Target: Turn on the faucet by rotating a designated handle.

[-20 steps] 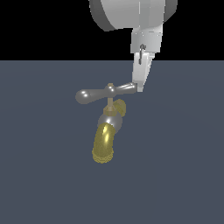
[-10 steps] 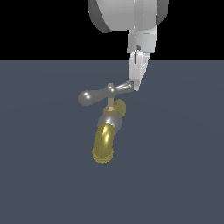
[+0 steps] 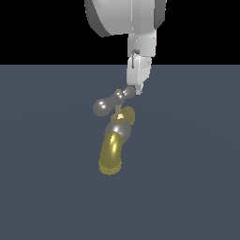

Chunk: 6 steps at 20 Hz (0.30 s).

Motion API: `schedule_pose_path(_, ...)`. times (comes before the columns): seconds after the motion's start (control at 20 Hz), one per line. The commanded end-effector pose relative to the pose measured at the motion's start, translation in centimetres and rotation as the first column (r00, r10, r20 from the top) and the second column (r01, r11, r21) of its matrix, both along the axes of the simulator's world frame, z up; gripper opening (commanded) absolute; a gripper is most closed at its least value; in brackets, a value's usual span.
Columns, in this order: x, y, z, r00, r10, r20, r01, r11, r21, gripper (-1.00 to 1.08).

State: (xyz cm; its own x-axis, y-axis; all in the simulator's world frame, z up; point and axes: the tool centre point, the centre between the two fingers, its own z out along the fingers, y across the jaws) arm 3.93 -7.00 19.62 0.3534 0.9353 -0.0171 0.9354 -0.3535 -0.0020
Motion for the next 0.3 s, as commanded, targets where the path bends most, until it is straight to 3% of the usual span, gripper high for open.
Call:
schedule_pose_path(0.0,1.1,5.0,0.1,0.998,0.056,0.006,-0.056,0.998,0.014,-1.00)
schedule_pose_path(0.25,2.1,7.3,0.2,0.998,0.063,0.008,-0.063,0.998,0.015,-1.00)
